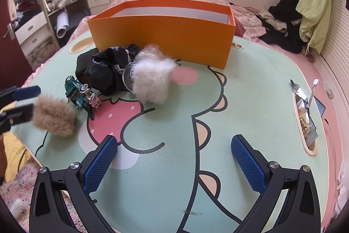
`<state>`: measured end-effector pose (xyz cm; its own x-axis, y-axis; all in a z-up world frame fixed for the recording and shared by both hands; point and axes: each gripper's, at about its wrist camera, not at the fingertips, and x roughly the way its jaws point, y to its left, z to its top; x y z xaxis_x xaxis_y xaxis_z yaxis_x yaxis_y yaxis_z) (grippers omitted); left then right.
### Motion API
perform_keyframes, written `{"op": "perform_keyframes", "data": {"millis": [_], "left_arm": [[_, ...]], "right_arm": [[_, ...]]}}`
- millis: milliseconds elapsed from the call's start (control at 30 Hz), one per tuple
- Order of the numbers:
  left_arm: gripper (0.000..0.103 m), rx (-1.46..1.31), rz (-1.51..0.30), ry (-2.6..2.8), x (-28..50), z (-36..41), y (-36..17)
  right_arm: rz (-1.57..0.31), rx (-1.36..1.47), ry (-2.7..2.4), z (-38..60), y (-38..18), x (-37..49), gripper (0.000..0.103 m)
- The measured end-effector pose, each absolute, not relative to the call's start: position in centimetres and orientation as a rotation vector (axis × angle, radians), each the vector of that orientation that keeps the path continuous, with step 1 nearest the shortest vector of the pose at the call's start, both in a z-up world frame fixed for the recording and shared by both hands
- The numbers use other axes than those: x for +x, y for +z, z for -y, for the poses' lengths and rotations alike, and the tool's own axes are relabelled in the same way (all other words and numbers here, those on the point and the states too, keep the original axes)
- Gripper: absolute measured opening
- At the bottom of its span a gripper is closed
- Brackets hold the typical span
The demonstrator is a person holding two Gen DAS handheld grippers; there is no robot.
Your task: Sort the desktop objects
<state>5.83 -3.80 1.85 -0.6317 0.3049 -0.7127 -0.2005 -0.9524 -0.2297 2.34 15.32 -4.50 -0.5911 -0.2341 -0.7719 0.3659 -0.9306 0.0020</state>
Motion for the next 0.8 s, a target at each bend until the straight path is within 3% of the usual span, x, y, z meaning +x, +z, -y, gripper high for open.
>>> {"op": "perform_keyframes", "data": {"millis": [133, 267, 300, 367, 467, 500, 633, 800], "left_arm": [[0.082, -1.139, 0.163, 2.639, 5.9, 2.5, 0.7], [0.086, -1.136, -0.085, 2.753, 5.4, -0.1, 0.0], [0.091, -1.137, -0.122, 2.748, 5.2, -0.6, -0.1], [0.091, -1.132, -0.124, 2.716, 5.1, -0.9, -0.1], [0.096, -1.134, -0.115, 2.714, 4.8, -0.8, -0.2], [0.103, -1.145, -0.114, 2.715, 4.7, -0.8, -0.2], [0.103, -1.143, -0.106, 2.724, 4.8, -0.8, -0.3], [0.103, -1.134, -0.104, 2.728, 5.0, -0.8, -0.4]], "right_arm": [[-0.225, 1.196, -2.529, -15.2, -4.5, 2.3, 0.103], [-0.229, 1.208, -2.529, -15.2, -4.5, 2.2, 0.103], [-0.226, 1.212, -2.534, -15.3, -4.4, 2.1, 0.103], [-0.193, 1.181, -2.55, -15.6, -3.4, 2.0, 0.092], [-0.105, 1.127, -2.515, -15.7, -0.1, 0.9, 0.091], [-0.065, 1.108, -2.488, -15.4, 1.4, 0.1, 0.091], [0.029, 1.193, -2.305, -11.7, 6.0, -5.5, 0.091], [-0.047, 1.386, -2.182, -4.7, 5.4, -13.7, 0.077]]}}
